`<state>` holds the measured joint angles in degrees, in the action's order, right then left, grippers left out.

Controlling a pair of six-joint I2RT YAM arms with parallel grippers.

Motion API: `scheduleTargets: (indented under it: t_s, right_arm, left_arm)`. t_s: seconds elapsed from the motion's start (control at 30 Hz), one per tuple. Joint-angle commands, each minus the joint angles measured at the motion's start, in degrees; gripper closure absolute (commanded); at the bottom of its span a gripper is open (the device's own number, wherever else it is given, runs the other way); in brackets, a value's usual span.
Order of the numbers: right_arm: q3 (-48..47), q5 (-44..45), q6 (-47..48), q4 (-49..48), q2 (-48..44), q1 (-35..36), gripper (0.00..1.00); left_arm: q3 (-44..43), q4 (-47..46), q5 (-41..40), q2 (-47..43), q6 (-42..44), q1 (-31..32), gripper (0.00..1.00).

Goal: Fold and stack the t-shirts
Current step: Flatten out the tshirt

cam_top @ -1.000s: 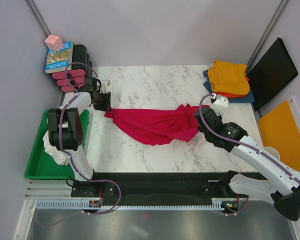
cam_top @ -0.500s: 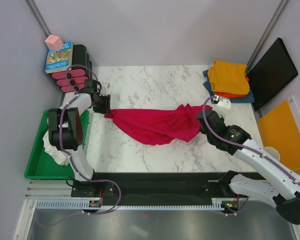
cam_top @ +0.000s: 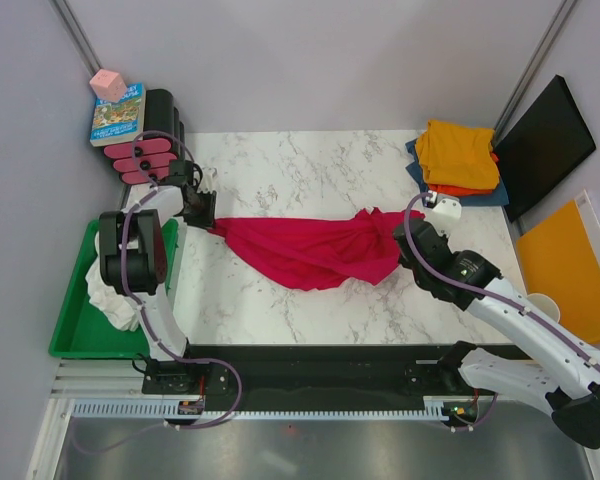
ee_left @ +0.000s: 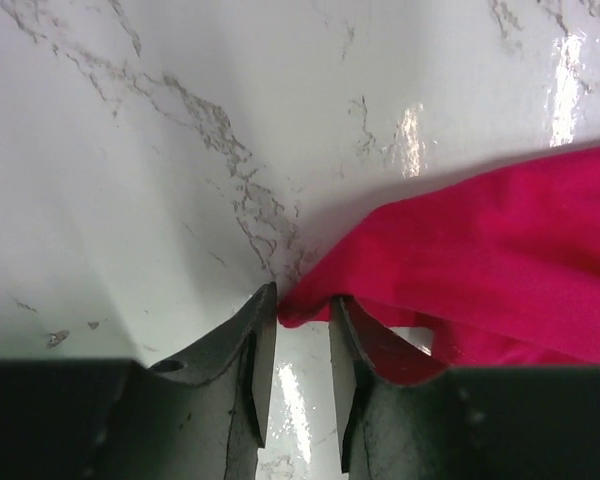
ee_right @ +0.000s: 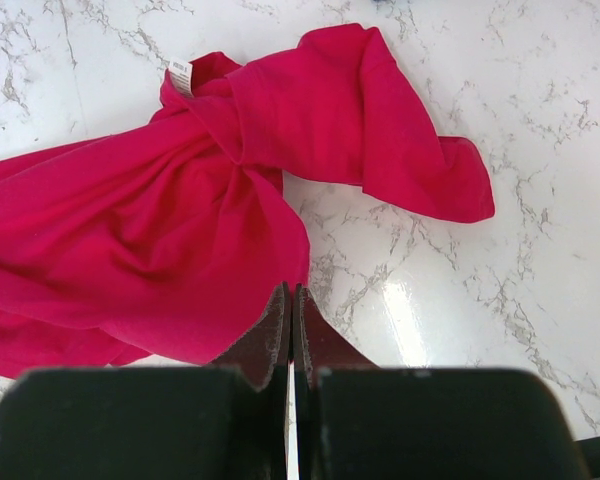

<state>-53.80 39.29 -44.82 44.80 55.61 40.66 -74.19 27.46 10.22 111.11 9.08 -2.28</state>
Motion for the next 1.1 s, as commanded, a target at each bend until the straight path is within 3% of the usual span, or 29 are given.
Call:
scheduleTargets:
  t_s: [0.0, 0.2, 0.3, 0.43, 0.63, 0.83, 1.07]
  right_arm:
    - [-0.6, 0.97, -0.53, -0.15, 0.02, 0.2, 1.0]
    - [-0.78, 0.62, -0.53, -0.24, 0.02, 0.12, 1.0]
    - [-1.39, 0.61, -0.27, -0.41, 0.2, 0.12, 1.0]
    - [-9.61, 4.9, 4.11, 0.38, -0.24, 0.03, 1.0]
    - [-33.98, 12.12, 19.4, 2.58, 7.13, -0.06, 1.0]
    - [-52.7, 12.39, 29.69, 1.09, 10.74, -0.06, 1.0]
    - [-65.11, 13.71, 38.39, -0.32, 10.13, 0.03, 1.0]
  left_arm:
    - [-0.52, -0.31, -1.52, 3.76, 2.69, -0.27, 0.71]
    - [1.33, -0.3, -0.81, 3.06, 3.31, -0.35, 0.98]
    - [3.09, -0.22, 0.15, -0.09, 3.31, -0.35, 0.98]
    - [2.92, 2.76, 4.71, -13.32, 0.25, -2.28, 0.98]
    - [-14.62, 14.01, 15.25, -29.43, -1.96, -7.55, 0.98]
    - [-30.63, 20.69, 18.87, -37.45, -3.81, -11.34, 0.98]
    - [-36.81, 22.19, 18.35, -49.05, -3.55, -11.69, 0.98]
